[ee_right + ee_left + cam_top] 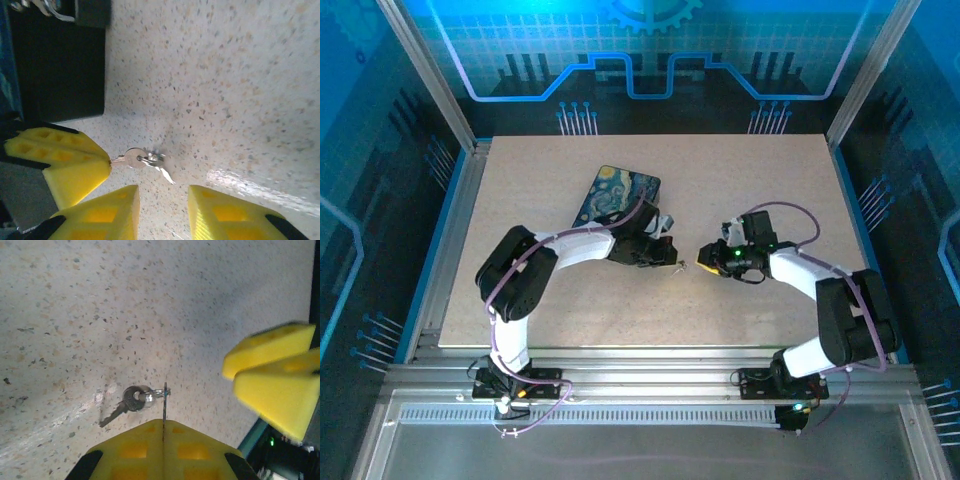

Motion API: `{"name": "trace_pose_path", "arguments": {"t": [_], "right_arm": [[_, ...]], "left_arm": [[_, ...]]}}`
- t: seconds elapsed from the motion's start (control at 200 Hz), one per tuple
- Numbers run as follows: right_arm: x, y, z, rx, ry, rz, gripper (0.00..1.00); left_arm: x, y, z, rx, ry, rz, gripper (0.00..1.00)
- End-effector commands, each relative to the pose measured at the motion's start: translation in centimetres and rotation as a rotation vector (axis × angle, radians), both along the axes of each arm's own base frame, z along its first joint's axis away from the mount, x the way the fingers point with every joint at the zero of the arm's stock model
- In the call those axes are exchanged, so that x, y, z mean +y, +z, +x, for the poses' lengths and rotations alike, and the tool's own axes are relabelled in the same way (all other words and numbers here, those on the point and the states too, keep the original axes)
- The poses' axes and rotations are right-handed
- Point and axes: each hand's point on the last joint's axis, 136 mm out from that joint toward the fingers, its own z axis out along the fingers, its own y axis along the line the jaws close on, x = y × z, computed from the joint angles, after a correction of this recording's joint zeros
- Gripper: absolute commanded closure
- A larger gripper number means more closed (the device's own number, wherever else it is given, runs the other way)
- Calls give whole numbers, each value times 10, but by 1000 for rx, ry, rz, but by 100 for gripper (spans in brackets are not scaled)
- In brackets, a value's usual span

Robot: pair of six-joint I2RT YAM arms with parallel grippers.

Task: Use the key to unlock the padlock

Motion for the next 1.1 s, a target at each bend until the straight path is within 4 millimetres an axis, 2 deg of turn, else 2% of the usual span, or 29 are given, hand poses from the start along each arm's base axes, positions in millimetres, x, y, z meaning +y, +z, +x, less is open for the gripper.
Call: {"name": "trace_pose_path", "arguments": {"t": [0.0, 0.17, 0.295, 0.465, 0.7, 0.895, 0.97, 1.096], "right_arm": [[-3, 20, -1, -89, 72, 23, 68], [8, 47, -5, -221, 186, 98, 67], [19, 58, -12, -248, 253, 178, 67], [19, 51, -14, -187, 230, 199, 67], [21, 39, -9, 18, 48, 268, 67], [28, 60, -12, 43, -28, 280, 66], [31, 71, -14, 10, -5, 246, 65], [31, 75, -20, -42, 63, 162, 66]], "left_arm": [[-5, 25, -20, -25, -186, -138, 100], [-6, 47, -38, -101, -344, -222, 100], [-2, 58, -43, -127, -395, -250, 100], [-1, 68, -45, -159, -440, -273, 100], [4, 67, -39, -256, -482, -216, 100], [2, 70, -35, -317, -508, -208, 100], [2, 69, -33, -325, -513, -202, 100], [2, 70, -28, -334, -509, -213, 100]]}}
